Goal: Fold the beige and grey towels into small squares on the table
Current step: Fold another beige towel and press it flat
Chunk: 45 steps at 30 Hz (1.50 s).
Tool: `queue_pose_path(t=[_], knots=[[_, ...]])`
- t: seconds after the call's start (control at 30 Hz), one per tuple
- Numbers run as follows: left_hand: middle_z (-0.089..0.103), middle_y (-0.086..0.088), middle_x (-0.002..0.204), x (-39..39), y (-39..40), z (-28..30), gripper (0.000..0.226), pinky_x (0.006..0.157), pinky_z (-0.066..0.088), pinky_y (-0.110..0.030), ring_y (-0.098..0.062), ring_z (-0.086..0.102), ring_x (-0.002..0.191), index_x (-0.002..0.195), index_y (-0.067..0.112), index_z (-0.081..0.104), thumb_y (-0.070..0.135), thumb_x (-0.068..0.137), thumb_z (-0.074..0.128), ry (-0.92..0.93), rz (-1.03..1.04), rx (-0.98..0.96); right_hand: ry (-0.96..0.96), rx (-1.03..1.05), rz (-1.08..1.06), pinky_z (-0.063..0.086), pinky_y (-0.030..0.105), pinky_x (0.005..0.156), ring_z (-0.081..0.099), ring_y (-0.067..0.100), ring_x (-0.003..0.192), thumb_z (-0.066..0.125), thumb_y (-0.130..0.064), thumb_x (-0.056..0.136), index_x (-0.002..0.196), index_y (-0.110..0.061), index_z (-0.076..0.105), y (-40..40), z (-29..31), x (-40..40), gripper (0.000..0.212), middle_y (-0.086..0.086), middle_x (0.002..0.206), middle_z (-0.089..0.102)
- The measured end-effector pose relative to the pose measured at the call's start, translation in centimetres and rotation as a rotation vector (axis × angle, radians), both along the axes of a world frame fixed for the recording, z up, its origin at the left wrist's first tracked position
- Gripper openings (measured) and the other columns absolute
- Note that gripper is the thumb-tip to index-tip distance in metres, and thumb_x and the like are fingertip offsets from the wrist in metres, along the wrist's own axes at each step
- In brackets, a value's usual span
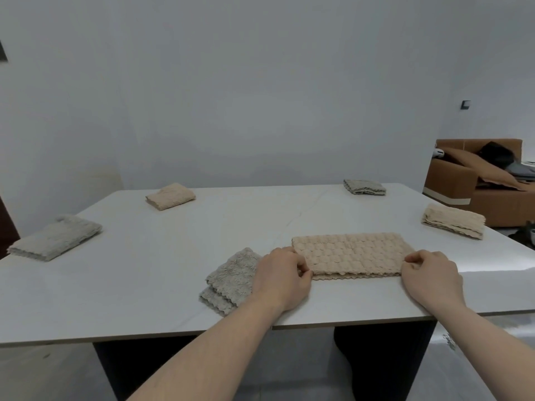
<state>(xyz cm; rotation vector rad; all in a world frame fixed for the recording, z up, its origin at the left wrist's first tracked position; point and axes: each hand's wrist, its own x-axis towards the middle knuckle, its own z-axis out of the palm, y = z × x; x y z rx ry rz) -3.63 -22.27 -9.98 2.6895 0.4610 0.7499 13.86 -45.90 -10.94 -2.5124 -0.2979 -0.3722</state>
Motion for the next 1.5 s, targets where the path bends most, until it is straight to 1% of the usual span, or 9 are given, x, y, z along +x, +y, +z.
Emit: queue_pose_path(t=[0.33,0.57,0.63,0.7,0.77,0.87,1.0,1.17,1.5], knots=[[0.066,0.018,0.08,0.1,0.2,0.2,0.029,0.071,0.048,-0.026,-0.005,0.061,0.081,0.07,0.029,0.065,0.052,0.088,0.072,0.045,0.081,-0.105,0.034,-0.087,-0.075,0.043,0.044,0.096,0.048,0.036,0.116,0.048,-0.031,0.091,0.109,-0.029,0.07,0.1,0.2,0.0,0.028,0.007,0.122,0.06],[0.067,0.012,0.069,0.1,-0.3,1.6,0.048,0.068,0.054,-0.029,-0.006,0.063,0.07,0.07,0.023,0.063,0.07,0.079,0.058,0.115,0.099,-0.224,0.031,-0.108,-0.083,0.042,0.044,0.098,0.049,0.034,0.119,0.045,-0.031,0.094,0.121,-0.025,0.066,0.2,0.0,0.3,0.035,0.006,0.126,0.06],[0.067,0.012,0.086,0.9,-0.4,2.9,0.049,0.079,0.056,-0.034,-0.01,0.064,0.08,0.077,0.024,0.065,0.07,0.084,0.05,0.098,0.099,-0.263,0.042,-0.131,-0.077,0.04,0.046,0.103,0.047,0.034,0.125,0.042,-0.032,0.096,0.135,-0.023,0.057,0.2,0.0,0.5,0.043,0.008,0.135,0.058],[0.058,0.008,0.121,2.0,-0.3,3.8,0.045,0.094,0.051,-0.039,-0.013,0.058,0.109,0.106,0.027,0.069,0.064,0.091,0.046,0.066,0.088,-0.201,0.059,-0.158,-0.065,0.036,0.047,0.107,0.045,0.035,0.129,0.037,-0.035,0.098,0.142,-0.022,0.052,0.3,0.0,0.6,0.048,0.009,0.141,0.054],[0.044,0.004,0.147,3.4,-0.2,4.1,0.054,0.109,0.041,-0.044,-0.019,0.044,0.133,0.138,0.026,0.058,0.056,0.095,0.045,0.127,0.013,-0.085,0.073,-0.176,-0.043,0.034,0.048,0.108,0.044,0.036,0.131,0.03,-0.042,0.102,0.139,-0.022,0.054,0.4,-0.1,0.6,0.049,0.011,0.143,0.053],[0.019,0.001,0.169,4.8,0.0,3.2,0.068,0.124,0.018,-0.051,-0.024,0.019,0.154,0.159,0.027,0.034,0.058,0.098,0.04,0.348,-0.105,0.054,0.115,-0.215,-0.014,0.029,0.049,0.112,0.038,0.035,0.137,0.02,-0.058,0.1,0.147,-0.024,0.045,0.7,0.0,0.7,0.063,0.009,0.151,0.046],[0.005,0.007,0.172,5.2,1.1,1.2,0.082,0.126,0.001,-0.057,-0.02,0.004,0.158,0.164,0.031,0.013,0.074,0.096,0.028,0.593,-0.12,0.044,0.18,-0.298,-0.028,0.022,0.046,0.118,0.029,0.031,0.146,0.021,-0.066,0.096,0.154,-0.021,0.034,1.2,-0.1,1.4,0.075,0.006,0.16,0.032],[0.015,0.008,0.171,6.0,2.0,3.7,0.09,0.123,0.022,-0.049,-0.023,0.021,0.155,0.163,0.037,0.02,0.082,0.088,0.04,0.714,-0.123,0.057,0.232,-0.269,-0.074,0.022,0.044,0.119,0.028,0.031,0.146,0.033,-0.064,0.093,0.155,-0.019,0.033,1.8,0.4,1.9,0.077,0.007,0.159,0.033],[0.008,0.007,0.172,4.6,2.3,-0.1,0.075,0.128,0.005,-0.044,-0.016,0.006,0.158,0.164,0.034,0.016,0.069,0.097,0.022,0.408,-0.118,-0.012,0.137,-0.143,-0.149,0.033,0.044,0.109,0.045,0.031,0.13,0.03,-0.056,0.094,0.137,-0.018,0.053,1.9,0.0,2.0,0.062,0.01,0.139,0.053]])
